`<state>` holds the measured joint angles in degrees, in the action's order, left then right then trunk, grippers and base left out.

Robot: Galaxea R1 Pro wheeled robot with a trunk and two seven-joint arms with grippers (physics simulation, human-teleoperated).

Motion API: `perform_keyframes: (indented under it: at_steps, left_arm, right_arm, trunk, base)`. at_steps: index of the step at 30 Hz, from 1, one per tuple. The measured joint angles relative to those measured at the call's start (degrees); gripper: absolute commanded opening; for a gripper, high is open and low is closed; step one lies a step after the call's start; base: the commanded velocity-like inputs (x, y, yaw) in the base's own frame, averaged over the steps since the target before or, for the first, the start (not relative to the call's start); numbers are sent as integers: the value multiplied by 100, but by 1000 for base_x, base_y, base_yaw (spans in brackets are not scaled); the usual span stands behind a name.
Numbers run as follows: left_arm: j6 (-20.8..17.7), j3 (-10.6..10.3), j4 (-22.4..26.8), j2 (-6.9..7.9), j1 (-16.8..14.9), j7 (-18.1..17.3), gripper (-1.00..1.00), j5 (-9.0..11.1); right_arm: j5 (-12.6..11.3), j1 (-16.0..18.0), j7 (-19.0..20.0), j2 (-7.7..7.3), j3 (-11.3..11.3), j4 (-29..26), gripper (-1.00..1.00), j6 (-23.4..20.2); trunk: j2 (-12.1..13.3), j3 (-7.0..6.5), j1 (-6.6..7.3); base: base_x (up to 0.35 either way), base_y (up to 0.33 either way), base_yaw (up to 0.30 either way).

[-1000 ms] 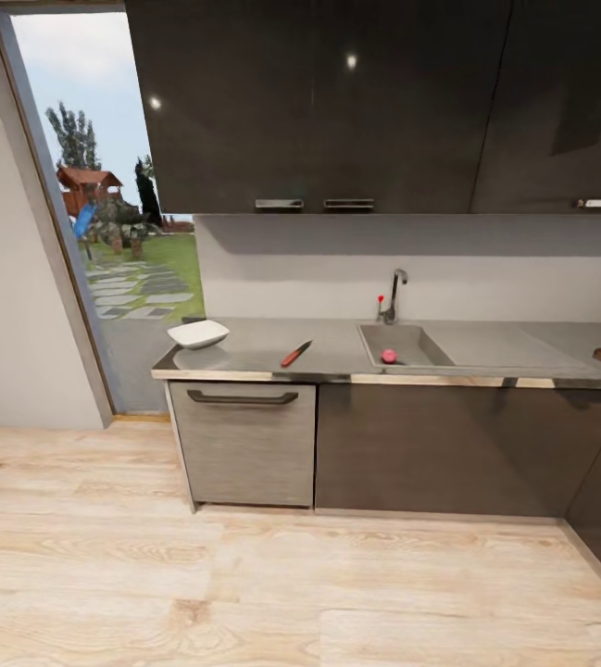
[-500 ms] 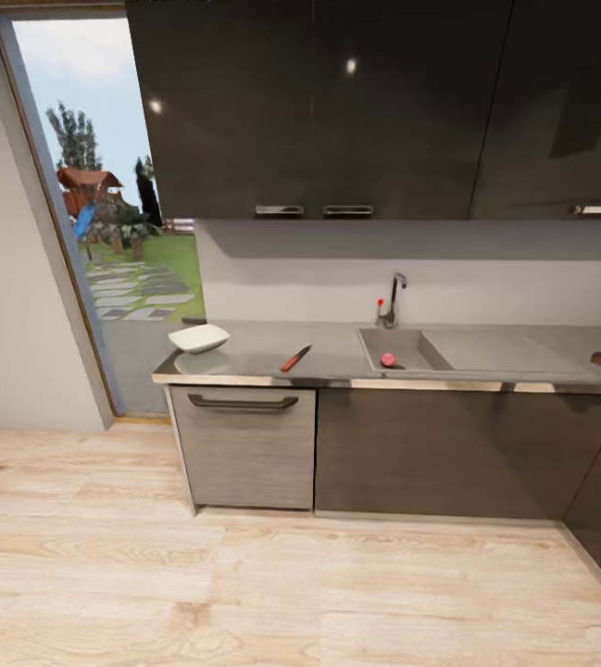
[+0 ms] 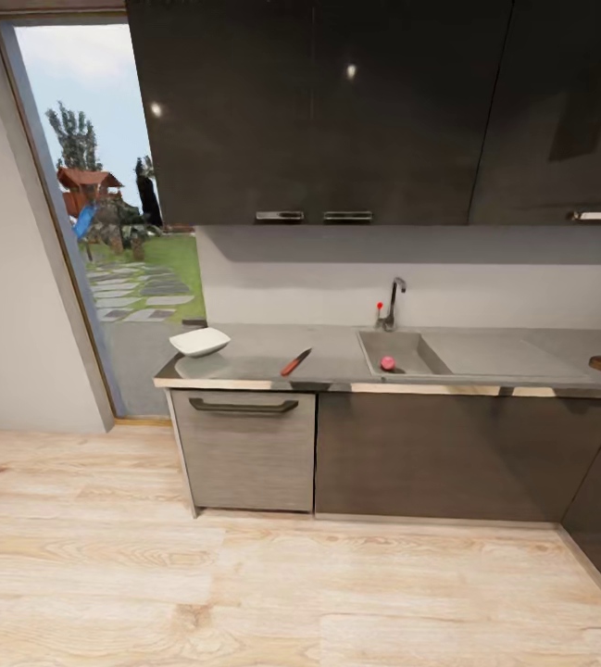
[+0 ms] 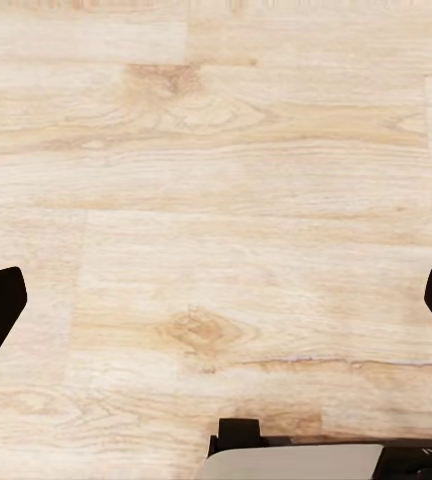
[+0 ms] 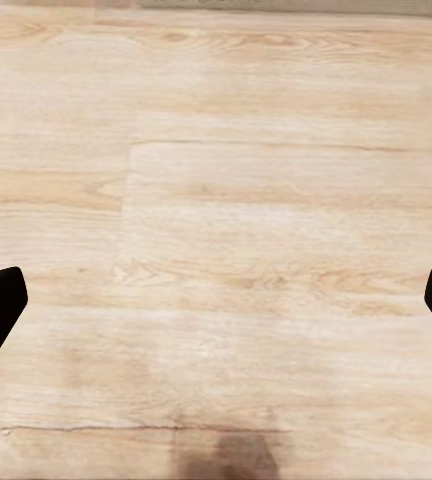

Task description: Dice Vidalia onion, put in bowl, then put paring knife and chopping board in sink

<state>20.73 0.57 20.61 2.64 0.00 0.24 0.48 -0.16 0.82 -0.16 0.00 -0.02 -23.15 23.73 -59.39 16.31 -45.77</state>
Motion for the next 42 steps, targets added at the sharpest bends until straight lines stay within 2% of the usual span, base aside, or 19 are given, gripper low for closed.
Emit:
perform_keyframes:
  at_steps: [42]
  left_arm:
    - [1,0,-1,0,0,0,100,4]
  right_arm:
    - [8,2,0,0,2,0,100,0]
  trunk:
    - [1687,-756,923]
  base:
    - [0,0,0]
